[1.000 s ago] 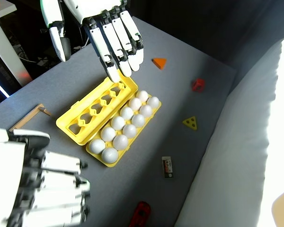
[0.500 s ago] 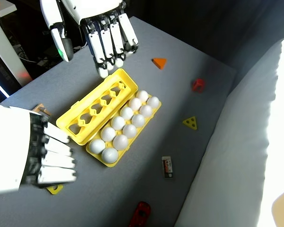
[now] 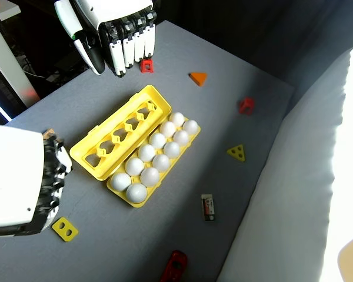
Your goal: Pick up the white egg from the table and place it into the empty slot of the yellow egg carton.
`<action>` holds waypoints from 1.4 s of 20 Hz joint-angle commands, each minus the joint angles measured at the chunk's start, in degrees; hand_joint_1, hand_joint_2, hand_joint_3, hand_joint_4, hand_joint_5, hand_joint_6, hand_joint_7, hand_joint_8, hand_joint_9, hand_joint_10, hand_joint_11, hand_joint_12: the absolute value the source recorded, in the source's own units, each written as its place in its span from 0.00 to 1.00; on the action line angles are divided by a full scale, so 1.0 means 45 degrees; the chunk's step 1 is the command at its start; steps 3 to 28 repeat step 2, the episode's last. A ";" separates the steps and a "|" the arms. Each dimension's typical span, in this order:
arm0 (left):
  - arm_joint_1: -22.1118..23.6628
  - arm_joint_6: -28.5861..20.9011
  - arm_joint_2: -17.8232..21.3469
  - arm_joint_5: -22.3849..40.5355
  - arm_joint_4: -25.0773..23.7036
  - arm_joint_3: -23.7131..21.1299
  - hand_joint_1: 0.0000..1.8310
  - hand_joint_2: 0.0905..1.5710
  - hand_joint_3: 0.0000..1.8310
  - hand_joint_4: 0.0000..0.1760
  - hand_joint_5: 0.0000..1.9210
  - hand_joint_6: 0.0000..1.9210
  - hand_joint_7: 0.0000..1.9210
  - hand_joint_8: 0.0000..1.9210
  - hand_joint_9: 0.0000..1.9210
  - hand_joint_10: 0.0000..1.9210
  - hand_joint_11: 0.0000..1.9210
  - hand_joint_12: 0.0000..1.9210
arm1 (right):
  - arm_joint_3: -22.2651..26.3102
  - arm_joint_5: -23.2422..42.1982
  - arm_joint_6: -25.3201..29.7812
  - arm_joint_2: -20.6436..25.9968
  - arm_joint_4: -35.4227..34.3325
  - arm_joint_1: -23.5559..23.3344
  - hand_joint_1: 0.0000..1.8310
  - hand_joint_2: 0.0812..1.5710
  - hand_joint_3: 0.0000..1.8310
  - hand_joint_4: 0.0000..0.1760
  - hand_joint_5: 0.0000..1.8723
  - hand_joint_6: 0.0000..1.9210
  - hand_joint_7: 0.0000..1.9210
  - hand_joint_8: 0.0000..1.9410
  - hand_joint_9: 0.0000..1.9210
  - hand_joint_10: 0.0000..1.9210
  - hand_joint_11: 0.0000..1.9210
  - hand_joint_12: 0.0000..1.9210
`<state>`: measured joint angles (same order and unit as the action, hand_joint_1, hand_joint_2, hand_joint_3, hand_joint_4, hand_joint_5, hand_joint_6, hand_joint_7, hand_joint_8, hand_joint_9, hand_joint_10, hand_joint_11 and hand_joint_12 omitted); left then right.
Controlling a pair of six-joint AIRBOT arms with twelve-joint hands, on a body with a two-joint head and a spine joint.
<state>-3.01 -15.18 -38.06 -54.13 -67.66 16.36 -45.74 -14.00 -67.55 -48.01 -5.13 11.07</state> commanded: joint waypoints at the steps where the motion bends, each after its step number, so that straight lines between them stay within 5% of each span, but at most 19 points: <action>1: 0.0155 -0.0044 0.0020 0.0159 -0.1040 -0.0049 0.30 0.94 0.00 0.00 0.61 1.00 0.68 1.00 0.68 1.00 0.66 1.00 | 0.0037 0.1328 -0.0007 -0.0009 -0.0018 -0.0098 0.37 0.79 0.26 1.00 0.74 1.00 0.76 1.00 0.78 1.00 0.83 1.00; 28: 0.0159 -0.0044 0.0017 0.0157 -0.1040 -0.0049 0.30 0.94 0.00 0.00 0.61 1.00 0.68 1.00 0.68 1.00 0.66 1.00 | 0.0037 0.1351 -0.0025 -0.0007 -0.0018 -0.0098 0.37 0.79 0.26 1.00 0.74 1.00 0.76 1.00 0.78 1.00 0.83 1.00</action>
